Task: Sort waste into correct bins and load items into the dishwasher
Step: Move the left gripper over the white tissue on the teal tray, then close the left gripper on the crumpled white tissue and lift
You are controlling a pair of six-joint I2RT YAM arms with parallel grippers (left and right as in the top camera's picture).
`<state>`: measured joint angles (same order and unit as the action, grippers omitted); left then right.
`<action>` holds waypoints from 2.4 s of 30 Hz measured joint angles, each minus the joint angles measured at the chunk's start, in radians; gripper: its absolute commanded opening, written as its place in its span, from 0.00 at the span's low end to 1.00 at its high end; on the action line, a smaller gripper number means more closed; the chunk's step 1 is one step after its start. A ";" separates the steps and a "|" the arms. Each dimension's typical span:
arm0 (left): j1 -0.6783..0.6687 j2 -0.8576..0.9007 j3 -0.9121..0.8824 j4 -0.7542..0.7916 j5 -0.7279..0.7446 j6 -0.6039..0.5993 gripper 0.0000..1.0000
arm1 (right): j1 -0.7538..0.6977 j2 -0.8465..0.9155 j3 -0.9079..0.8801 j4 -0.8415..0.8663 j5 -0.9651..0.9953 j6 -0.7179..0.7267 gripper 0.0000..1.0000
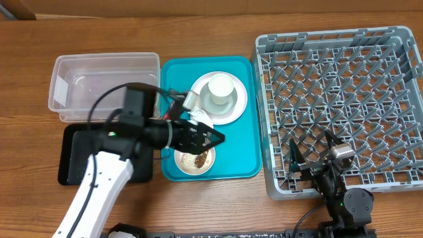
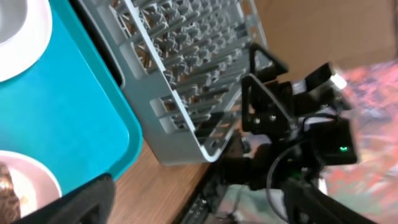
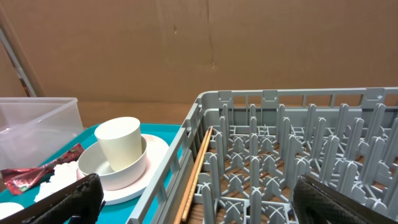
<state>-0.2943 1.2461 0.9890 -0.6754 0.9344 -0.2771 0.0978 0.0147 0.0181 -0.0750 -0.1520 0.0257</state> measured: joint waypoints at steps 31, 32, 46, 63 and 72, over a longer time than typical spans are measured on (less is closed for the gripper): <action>-0.314 0.307 0.000 0.124 -1.009 -0.187 0.60 | 0.000 0.000 0.000 0.001 0.000 0.000 1.00; -0.314 0.322 0.000 0.124 -1.027 -0.188 0.61 | 0.000 0.000 0.000 0.000 0.000 0.000 1.00; -0.314 0.460 0.000 0.203 -1.154 -0.188 0.62 | 0.000 0.000 0.000 0.000 0.000 0.000 1.00; -0.314 0.484 0.000 0.231 -1.209 -0.153 0.04 | 0.000 0.000 0.000 0.001 0.000 0.000 1.00; -0.314 0.484 0.045 0.193 -1.213 -0.138 0.04 | 0.000 0.000 0.000 0.001 0.000 0.000 1.00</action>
<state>-0.6083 1.7302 1.0344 -0.4824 -0.2783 -0.4156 0.0978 0.0147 0.0185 -0.0742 -0.1520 0.0257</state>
